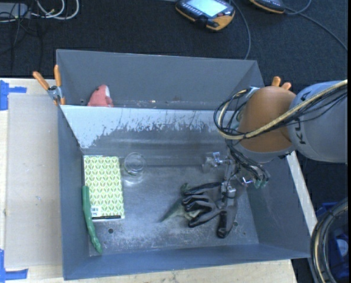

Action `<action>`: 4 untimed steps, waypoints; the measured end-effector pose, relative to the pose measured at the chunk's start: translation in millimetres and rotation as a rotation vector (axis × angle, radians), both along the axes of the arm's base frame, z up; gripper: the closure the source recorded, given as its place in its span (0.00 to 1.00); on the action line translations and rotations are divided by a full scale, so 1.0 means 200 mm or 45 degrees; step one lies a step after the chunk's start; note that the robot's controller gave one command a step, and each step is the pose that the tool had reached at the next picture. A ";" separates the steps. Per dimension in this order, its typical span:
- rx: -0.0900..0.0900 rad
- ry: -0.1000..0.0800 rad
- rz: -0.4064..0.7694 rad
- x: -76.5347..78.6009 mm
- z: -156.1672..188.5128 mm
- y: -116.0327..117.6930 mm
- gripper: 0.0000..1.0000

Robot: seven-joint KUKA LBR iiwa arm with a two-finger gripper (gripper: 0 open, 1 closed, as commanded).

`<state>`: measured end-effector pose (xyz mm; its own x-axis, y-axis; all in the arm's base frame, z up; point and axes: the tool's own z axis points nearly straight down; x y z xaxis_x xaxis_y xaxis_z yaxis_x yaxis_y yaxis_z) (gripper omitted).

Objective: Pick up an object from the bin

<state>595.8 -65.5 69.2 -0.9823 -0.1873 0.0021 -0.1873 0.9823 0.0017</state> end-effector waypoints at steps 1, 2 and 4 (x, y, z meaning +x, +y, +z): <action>0.001 -0.001 0.092 -0.01 0.01 0.03 0.00; 0.000 0.000 -0.001 0.00 0.00 0.00 1.00; 0.001 0.006 -0.001 -0.01 0.05 0.00 1.00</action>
Offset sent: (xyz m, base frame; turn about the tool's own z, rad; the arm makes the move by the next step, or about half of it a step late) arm 0.0000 0.0000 0.0000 0.0000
